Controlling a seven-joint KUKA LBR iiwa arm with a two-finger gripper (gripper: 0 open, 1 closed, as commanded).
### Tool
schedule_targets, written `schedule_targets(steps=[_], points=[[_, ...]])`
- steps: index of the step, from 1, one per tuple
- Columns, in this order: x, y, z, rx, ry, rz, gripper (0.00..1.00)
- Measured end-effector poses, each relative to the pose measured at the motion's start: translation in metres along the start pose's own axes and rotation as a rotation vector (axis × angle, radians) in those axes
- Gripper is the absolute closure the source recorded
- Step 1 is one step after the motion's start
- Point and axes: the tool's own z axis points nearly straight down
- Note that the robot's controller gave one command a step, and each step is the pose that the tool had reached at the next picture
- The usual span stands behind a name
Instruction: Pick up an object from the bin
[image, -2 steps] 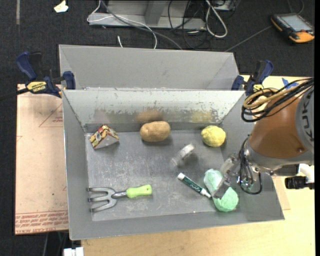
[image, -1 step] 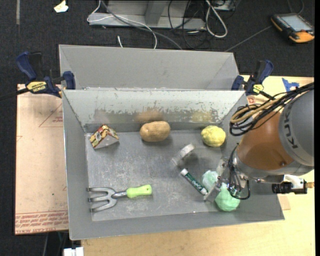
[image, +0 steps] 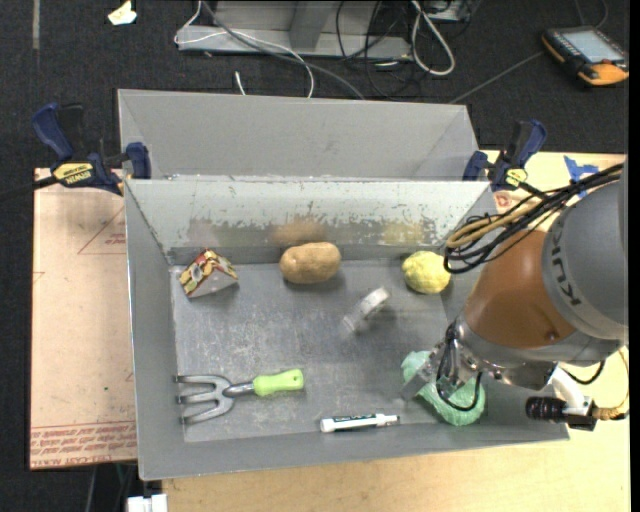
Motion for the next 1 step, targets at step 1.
schedule_targets(steps=[1], points=[[0.0,0.0,-0.0001,0.0,0.0,0.0,1.0]])
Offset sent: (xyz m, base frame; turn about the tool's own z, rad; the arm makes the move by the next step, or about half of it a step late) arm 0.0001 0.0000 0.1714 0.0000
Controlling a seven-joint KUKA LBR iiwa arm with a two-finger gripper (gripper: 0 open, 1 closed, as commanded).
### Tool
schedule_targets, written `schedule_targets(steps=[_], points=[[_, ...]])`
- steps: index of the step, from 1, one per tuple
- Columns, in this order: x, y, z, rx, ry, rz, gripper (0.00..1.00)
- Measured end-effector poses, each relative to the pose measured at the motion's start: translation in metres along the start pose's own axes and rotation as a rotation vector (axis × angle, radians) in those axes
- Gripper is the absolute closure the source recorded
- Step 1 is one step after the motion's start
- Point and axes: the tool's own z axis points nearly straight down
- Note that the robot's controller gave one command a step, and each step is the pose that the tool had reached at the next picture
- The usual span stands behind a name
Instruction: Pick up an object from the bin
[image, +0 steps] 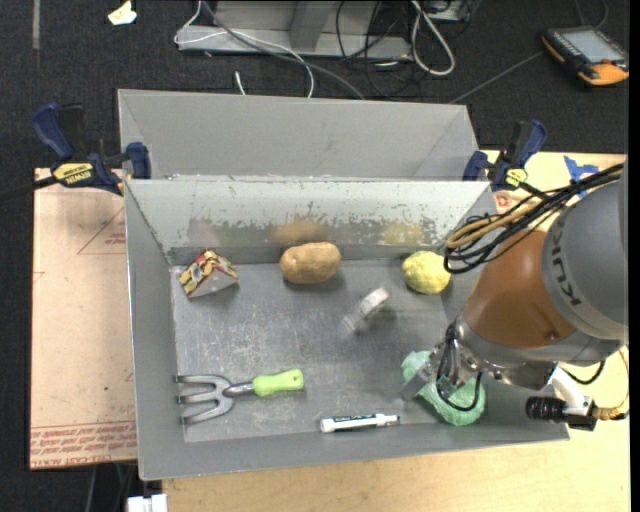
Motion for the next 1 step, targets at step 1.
schedule_targets(steps=[1], points=[[-0.0017,0.0017,-0.164,0.003,0.002,-0.003,1.0]])
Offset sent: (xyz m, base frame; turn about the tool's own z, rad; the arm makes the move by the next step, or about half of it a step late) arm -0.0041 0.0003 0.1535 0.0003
